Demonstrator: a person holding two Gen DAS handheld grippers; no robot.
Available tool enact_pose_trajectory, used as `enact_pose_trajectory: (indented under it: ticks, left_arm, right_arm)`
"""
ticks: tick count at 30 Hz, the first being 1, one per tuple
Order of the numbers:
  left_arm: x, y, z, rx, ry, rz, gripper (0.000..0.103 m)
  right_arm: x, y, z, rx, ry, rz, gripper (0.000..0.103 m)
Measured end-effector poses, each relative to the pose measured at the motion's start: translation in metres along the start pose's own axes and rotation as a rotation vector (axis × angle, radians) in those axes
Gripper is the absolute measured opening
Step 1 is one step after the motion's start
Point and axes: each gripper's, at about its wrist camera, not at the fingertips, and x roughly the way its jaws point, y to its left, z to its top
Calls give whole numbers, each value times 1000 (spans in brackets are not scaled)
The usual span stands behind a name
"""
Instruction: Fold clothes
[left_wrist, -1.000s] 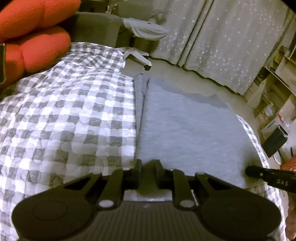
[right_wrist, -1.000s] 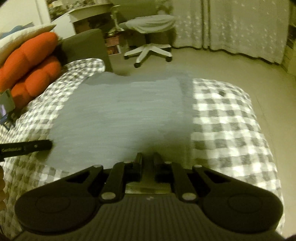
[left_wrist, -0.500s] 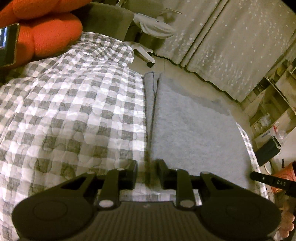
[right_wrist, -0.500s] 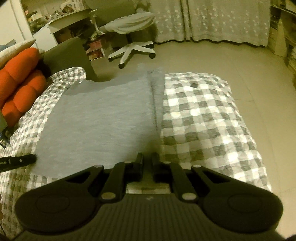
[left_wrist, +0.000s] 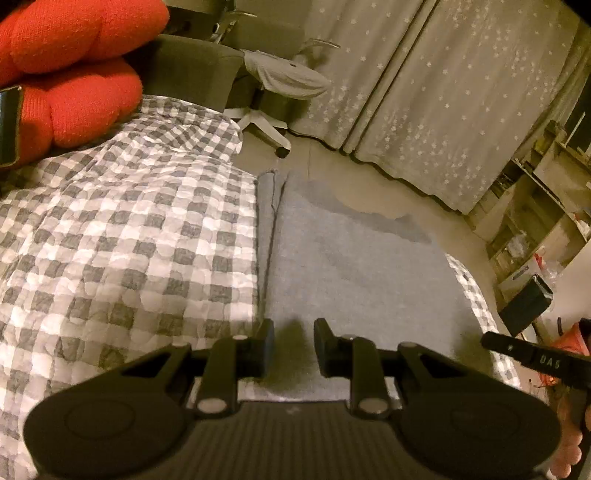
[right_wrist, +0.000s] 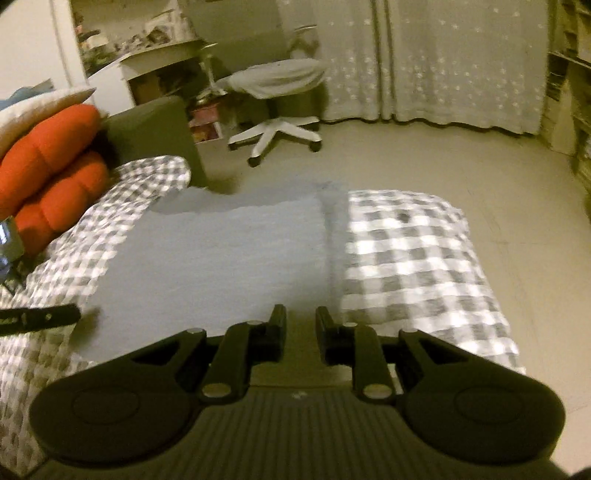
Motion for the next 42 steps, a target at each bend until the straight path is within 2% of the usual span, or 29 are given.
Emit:
enact_pose_trajectory:
  ticks: [3,6,10,14,18,20,21,22,25,32,34,38,39,41,42]
  left_arm:
    - [2,-9,-4,47,-2,-4,24]
    - [11,-12,-8,66,48,33,24]
    - [14,-10,-10,67,69,47,14]
    - [9,1,-7,17,92,31,11]
    - [3,11,-5,-33,96,14,11]
    - [1,17,-4,-68,100,11,17]
    - [1,21,-3,-91,102,3,24]
    - [-1,25,-2,-115,101,-12,28]
    - [-2,30,-2,-147,92,-37,29]
    - [4,9,-8,-80,72,-41,30]
    - [5,7,-8,-67,67,-37,33]
    - [12,6,-6,-61,76,-24,33]
    - [13,5,-6,-49,84,-25,32]
    - [15,1,-7,-13,98,-29,23]
    - [15,1,-7,-5,97,-25,18]
  right_arm:
    - [8,13,-1,-40,13,36,23]
    - [14,23,-3,-76,41,62,23]
    - [23,19,-6,-83,88,39,21]
    - [21,2,-4,-40,91,18,14]
    - [13,-20,-3,8,74,-2,13]
    - [10,-27,-4,33,66,-13,15]
    - [9,-30,-4,44,64,-24,26]
    - [8,-33,-4,53,62,-34,27]
    - [3,-37,-2,84,43,2,27]
    - [9,-38,-2,87,52,45,27]
    - [12,-39,-3,78,65,59,35]
    - [15,-44,-5,67,77,72,35]
    - [14,-43,-6,66,76,76,35]
    - [14,-42,-7,60,73,84,34]
    - [15,-40,-7,54,71,86,28]
